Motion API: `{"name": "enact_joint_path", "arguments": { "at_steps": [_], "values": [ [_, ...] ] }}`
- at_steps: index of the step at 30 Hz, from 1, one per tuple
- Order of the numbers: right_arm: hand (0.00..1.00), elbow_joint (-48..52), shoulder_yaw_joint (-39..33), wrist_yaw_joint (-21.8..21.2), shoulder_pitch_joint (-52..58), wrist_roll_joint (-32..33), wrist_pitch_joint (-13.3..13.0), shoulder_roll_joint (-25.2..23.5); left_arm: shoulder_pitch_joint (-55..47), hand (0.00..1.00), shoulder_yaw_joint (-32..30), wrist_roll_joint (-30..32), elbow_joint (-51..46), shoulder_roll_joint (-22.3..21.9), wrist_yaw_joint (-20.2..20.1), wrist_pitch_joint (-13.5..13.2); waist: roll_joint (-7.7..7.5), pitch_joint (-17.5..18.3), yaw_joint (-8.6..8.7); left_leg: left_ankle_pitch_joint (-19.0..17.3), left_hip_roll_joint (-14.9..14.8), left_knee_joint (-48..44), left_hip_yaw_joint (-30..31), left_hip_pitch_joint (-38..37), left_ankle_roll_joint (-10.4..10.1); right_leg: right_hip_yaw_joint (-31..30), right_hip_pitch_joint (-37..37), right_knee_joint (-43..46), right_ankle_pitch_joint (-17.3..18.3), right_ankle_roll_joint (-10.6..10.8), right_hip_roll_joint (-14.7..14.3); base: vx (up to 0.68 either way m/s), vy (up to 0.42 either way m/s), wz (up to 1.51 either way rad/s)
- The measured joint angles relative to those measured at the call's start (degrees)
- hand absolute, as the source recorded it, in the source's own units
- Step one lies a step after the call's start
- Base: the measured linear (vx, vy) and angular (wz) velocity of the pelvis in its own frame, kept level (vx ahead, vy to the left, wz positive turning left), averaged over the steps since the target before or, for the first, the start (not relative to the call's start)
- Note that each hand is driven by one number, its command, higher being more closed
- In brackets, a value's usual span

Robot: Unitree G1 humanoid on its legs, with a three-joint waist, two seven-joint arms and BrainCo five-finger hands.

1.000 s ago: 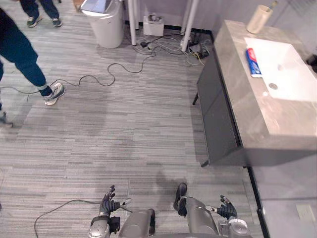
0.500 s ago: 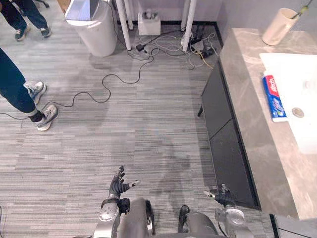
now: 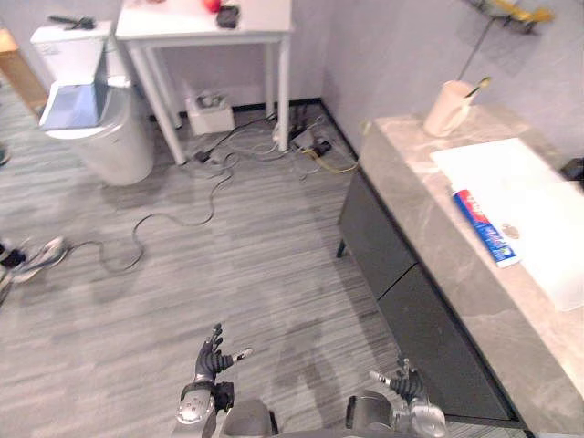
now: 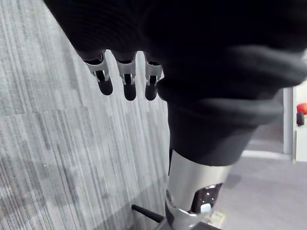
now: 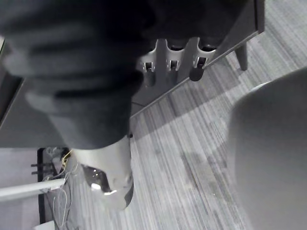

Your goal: Organize washtable

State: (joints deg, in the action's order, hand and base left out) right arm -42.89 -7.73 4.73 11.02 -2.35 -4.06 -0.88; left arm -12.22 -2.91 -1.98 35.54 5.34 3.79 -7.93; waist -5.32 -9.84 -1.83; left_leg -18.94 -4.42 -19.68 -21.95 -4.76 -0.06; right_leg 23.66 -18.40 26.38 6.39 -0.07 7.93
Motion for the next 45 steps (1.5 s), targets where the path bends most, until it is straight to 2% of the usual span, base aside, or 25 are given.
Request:
{"name": "enact_joint_path", "arguments": {
  "at_steps": [1, 3, 5, 7, 8, 9, 10, 11, 12, 14, 15, 16, 17, 18, 19, 20, 24, 27, 29, 31, 33, 35, 37, 40, 45],
  "values": [
    [0.0, -0.6, 0.3, 0.0, -0.1, -0.3, 0.0, 0.4, 0.3, 0.0, -0.1, 0.0, 1.0, 0.2, 0.0, 0.1, -0.48, 0.4, 0.1, -0.2, 0.4, -0.1, 0.8, -0.3, -0.5, 0.1, 0.7, -2.5, -1.1, -6.4, -1.0, 0.35, -0.077, -0.52],
    [0.0, -0.9, 0.3, 0.0, -0.7, -0.6, -0.4, 1.9, 0.8, 0.0, 0.0, 0.4, 2.1, -1.0, -0.3, 0.3, 2.71, 0.9, -0.16, 0.2, -1.7, 0.4, 2.9, -1.4, -2.0, -0.5, 2.4, -4.9, -1.3, -6.3, -3.9, 0.3, -0.031, -0.53],
    [0.0, -0.6, -1.2, 0.0, -0.7, -0.5, -0.6, 2.3, 1.8, 0.0, -0.1, 0.5, 2.2, -2.2, -0.5, 0.2, 4.79, 1.0, 1.2, 1.0, -2.8, -1.1, 4.3, -3.5, -3.6, -0.4, 5.3, -5.8, 0.5, -6.1, -5.6, 0.38, -0.057, -0.25],
    [0.0, -0.7, -1.0, 0.0, -0.3, -0.5, -0.5, 2.3, 2.5, 0.0, -0.6, 0.5, 1.9, -2.5, -1.3, 0.0, 5.19, 1.1, 1.33, 2.9, -5.3, -11.5, 4.5, -2.0, -6.6, -1.5, 9.4, -7.8, 1.4, -5.8, -8.0, 0.36, -0.082, -0.44],
    [0.0, -0.6, -0.4, 0.0, -0.1, -0.5, -0.5, 2.5, 1.9, 0.0, -1.8, 0.5, 1.6, -3.1, -1.3, 0.0, 5.55, 1.0, 0.91, 7.1, -8.0, -22.8, 4.6, 1.1, -6.8, -4.2, 12.7, -10.0, 1.6, -6.1, -9.8, 0.25, -0.027, -0.92],
    [0.0, -0.5, -0.1, 0.1, -0.2, -0.5, -0.5, 2.4, 0.9, 0.0, -2.2, 0.5, 1.1, -3.4, -1.2, -0.1, 5.3, 0.9, 0.58, 5.6, -9.8, -29.8, 5.0, 3.6, -6.6, -6.6, 14.1, -10.8, 2.0, -6.7, -11.0, 0.23, 0.052, -1.32],
    [0.0, -0.3, -0.2, 0.1, -0.6, -0.4, -0.5, 2.2, 0.3, 0.0, -2.3, 0.5, 0.9, -3.4, -1.2, -0.1, 5.91, 1.1, 0.53, 2.7, -11.1, -34.5, 6.1, 6.9, -5.6, -9.4, 15.5, -11.0, 3.1, -7.8, -12.0, 0.17, 0.055, -1.22],
    [0.0, 0.0, -0.2, 0.0, -0.6, -0.4, -0.5, 2.1, -0.2, 0.0, -2.3, 0.5, 0.9, -3.4, -1.3, -0.1, 6.04, 1.2, 0.37, 1.8, -11.2, -34.4, 6.2, 8.3, -5.1, -11.0, 16.0, -11.1, 3.2, -7.8, -12.3, 0.22, 0.077, -1.36],
    [0.0, 0.0, -0.3, 0.0, -0.6, -0.4, -0.5, 2.0, -0.9, 0.0, -2.3, 0.5, 1.0, -3.5, -1.2, 0.0, 5.13, 0.9, 0.13, 0.8, -10.9, -31.9, 6.6, 10.8, -3.5, -14.4, 16.9, -11.6, 3.3, -7.7, -12.6, 0.21, 0.096, -1.43],
    [0.0, 0.1, -0.7, 0.1, -0.5, -0.4, -0.5, 2.0, -1.4, 0.0, -2.3, 0.5, 1.0, -3.9, -1.2, 0.0, 4.84, 0.9, -0.9, 0.7, -9.0, -24.5, 11.0, 14.1, -3.5, -19.4, 17.4, -11.5, 3.6, -7.0, -12.6, 0.2, 0.155, -1.46],
    [0.0, 0.1, -0.7, 0.1, -0.4, -0.4, -0.4, 1.9, -1.7, 0.0, -2.3, 0.5, 1.0, -4.2, -1.2, -0.1, 4.88, 0.8, -1.54, 0.9, -7.0, -17.9, 16.0, 15.4, -3.7, -22.7, 17.5, -11.0, 4.0, -6.3, -12.5, 0.17, 0.215, -1.46],
    [0.0, 0.1, -0.7, 0.1, -0.4, -0.4, -0.4, 2.0, -1.7, 0.0, -2.3, 0.5, 1.0, -4.6, -1.2, -0.1, 4.96, 0.9, -1.88, 1.3, -4.9, -11.6, 22.5, 16.0, -4.5, -25.9, 17.5, -10.1, 4.7, -5.2, -12.3, 0.21, 0.303, -1.38],
    [0.0, 0.2, -0.7, 0.1, -0.4, -0.4, -0.4, 2.3, -1.6, 0.0, -2.2, 0.5, 1.0, -4.9, -1.1, -0.1, 5.07, 1.0, -1.91, 1.9, -4.0, -8.7, 25.5, 15.8, -5.4, -27.3, 17.3, -9.7, 5.1, -4.5, -12.2, 0.21, 0.3, -1.26],
    [0.0, 0.6, -0.7, 0.2, -0.4, -0.5, -0.4, 2.7, -1.4, 0.0, -2.2, 0.5, 1.0, -5.5, -1.1, -0.3, 5.61, 1.2, -1.91, 3.3, -2.8, -2.8, 30.8, 15.8, -7.1, -29.8, 16.9, -8.4, 6.2, -3.0, -12.2, 0.22, 0.315, -0.91],
    [0.0, 0.6, -0.7, 0.3, -0.4, -0.5, -0.3, 2.8, -1.3, 0.0, -2.1, 0.5, 1.1, -5.7, -1.1, -0.3, 6.05, 1.3, -1.93, 5.7, -2.6, -2.4, 31.5, 15.3, -9.0, -31.1, 16.9, -7.6, 6.9, -2.3, -12.2, 0.24, 0.344, -1.12],
    [0.0, 0.6, -0.7, 0.3, -0.3, -0.5, -0.3, 3.0, -1.5, 0.0, -1.7, 0.5, 1.1, -6.0, -1.0, -0.4, 5.95, 1.9, -1.91, 8.0, -1.6, -2.8, 31.0, 14.2, -7.4, -33.3, 17.2, -7.5, 7.7, -1.1, -11.7, 0.25, 0.366, -1.04],
    [0.0, 1.8, 0.9, 0.1, -0.5, -0.6, -0.1, 0.6, -1.2, 0.0, -1.6, 1.0, 1.6, -3.9, -1.0, -1.4, 3.29, 2.8, -1.73, 3.3, -0.8, -6.3, 22.3, 12.9, -4.3, -39.6, 17.1, -8.3, 8.0, 2.2, -9.4, 0.22, 0.316, -0.99],
    [0.0, 1.8, 0.9, 0.0, -1.3, -0.8, 0.0, 0.6, 0.0, 0.0, -1.6, 2.2, 4.6, -4.1, -1.0, -1.4, 3.64, 2.8, -2.04, 1.9, -1.2, -5.6, 15.9, 10.0, -2.4, -38.5, 16.5, -7.8, 7.0, 4.1, -7.7, 0.17, 0.192, -1.1],
    [0.0, 1.7, 1.0, -0.1, -2.4, -1.4, 0.1, 0.4, 0.2, 0.0, -1.5, 2.6, 5.6, -4.0, -0.9, -1.5, 3.86, 2.9, -2.15, 2.0, -1.3, -4.1, 11.7, 8.1, -2.1, -33.7, 14.7, -5.5, 6.3, 5.3, -6.2, 0.11, 0.13, -1.16],
    [0.0, 1.1, 1.2, -0.1, -3.1, -1.8, 0.0, 0.4, 1.3, 0.0, -1.4, 2.6, 7.5, -3.9, -0.9, -1.5, 4.41, 3.1, -2.06, 2.6, -1.2, -1.5, 8.2, 5.2, -1.1, -20.2, 13.2, -4.9, 5.7, 5.6, -3.0, 0.07, 0.062, -0.86],
    [0.0, -1.1, 2.1, -0.1, -4.4, -2.8, 0.0, 0.9, 2.0, 0.0, -1.0, 2.7, 9.2, -2.8, -0.9, -1.5, 4.49, 3.5, -1.96, 3.0, -0.4, 0.8, 7.8, 3.9, -0.7, -13.6, 13.5, -7.3, 5.1, 4.6, -1.9, 0.07, 0.007, -0.56],
    [0.0, -3.1, 2.0, 0.0, -4.9, -3.1, -0.1, 2.4, 3.1, 0.0, 0.4, 2.6, 10.9, -2.8, -0.9, -1.5, 5.68, 3.4, -1.39, 3.4, -0.4, 1.1, 9.8, 3.9, -0.5, -14.2, 15.9, -11.5, 3.0, 4.3, -3.1, 0.08, -0.008, -0.19],
    [0.0, -5.6, 1.9, 0.0, -5.0, -3.0, 0.0, 4.1, 3.1, 0.0, 1.1, 2.7, 12.5, -3.1, -1.0, -1.5, 6.64, 3.8, -0.88, 5.5, 0.5, 3.0, 11.5, 3.2, -0.7, -14.5, 18.3, -16.9, 0.2, 4.4, -3.5, 0.05, -0.006, -0.09],
    [0.0, -6.6, 1.8, 0.1, -4.9, -3.0, -0.1, 4.8, 2.6, 0.0, 1.1, 2.7, 12.9, -2.6, -1.0, -1.6, 6.66, 3.9, -0.51, 6.9, 1.0, 6.7, 12.8, 1.5, -1.1, -14.7, 21.2, -23.5, -3.4, 4.2, -4.3, 0.02, 0.006, -0.06],
    [0.0, -9.7, 1.4, 0.1, -5.4, -2.8, -0.1, 5.6, 2.6, 0.0, 1.1, 2.7, 14.5, -2.5, -1.0, -1.6, 6.29, 3.9, -0.5, 7.3, 1.4, 8.0, 14.1, 0.7, -1.1, -14.9, 23.4, -28.3, -6.7, 3.8, -5.0, -0.05, 0.011, -0.03]
  ]
}}
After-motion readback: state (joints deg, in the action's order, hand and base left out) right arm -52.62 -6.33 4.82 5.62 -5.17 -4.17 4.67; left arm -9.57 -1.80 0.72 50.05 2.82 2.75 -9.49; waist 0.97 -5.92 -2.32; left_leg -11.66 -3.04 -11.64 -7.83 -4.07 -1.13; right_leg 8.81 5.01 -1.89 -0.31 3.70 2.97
